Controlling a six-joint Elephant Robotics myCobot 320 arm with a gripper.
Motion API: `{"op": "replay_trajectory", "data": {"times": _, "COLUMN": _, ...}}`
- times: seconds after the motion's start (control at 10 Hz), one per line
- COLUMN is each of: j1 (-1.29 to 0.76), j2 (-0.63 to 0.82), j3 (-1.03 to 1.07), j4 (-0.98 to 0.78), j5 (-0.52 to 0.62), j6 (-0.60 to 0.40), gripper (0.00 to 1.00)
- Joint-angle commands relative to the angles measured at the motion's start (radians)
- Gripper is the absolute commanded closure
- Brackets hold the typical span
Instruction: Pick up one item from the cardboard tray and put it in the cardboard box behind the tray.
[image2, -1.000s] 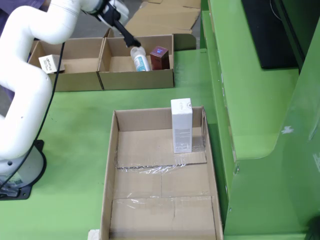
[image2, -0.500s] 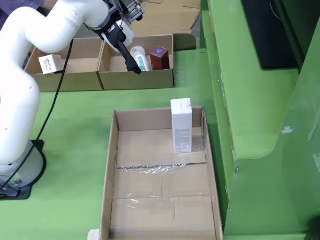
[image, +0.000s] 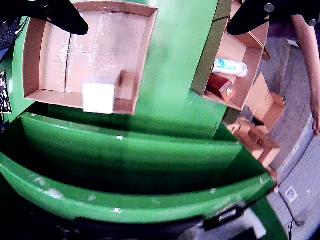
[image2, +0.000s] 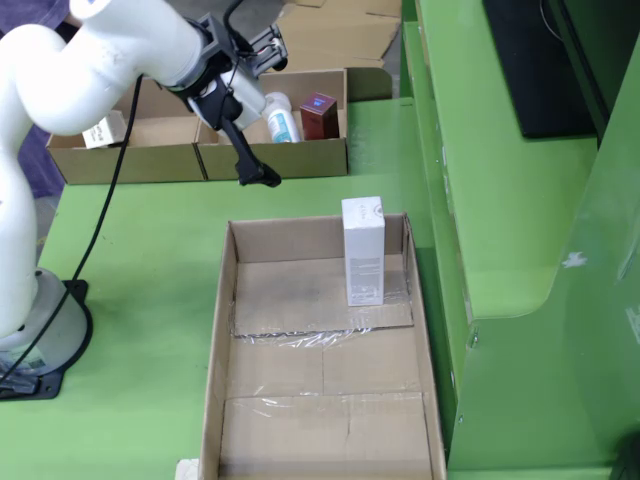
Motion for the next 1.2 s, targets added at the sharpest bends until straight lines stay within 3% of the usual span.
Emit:
{"op": "replay_trajectory", "data": {"times": 0.0, "j1": -0.29, "j2": 0.944, "j3": -1.4, "j4": 0.052, "j5": 0.029, "j6": -0.029, "gripper": 0.0}}
{"op": "replay_trajectory", "data": {"times": 0.1, "j1": -0.382, "j2": 0.967, "j3": -1.493, "j4": 0.128, "j5": 0.05, "j6": -0.087, "gripper": 0.0}}
{"op": "replay_trajectory", "data": {"times": 1.1, "j1": -0.382, "j2": 0.967, "j3": -1.493, "j4": 0.128, "j5": 0.05, "j6": -0.087, "gripper": 0.0}}
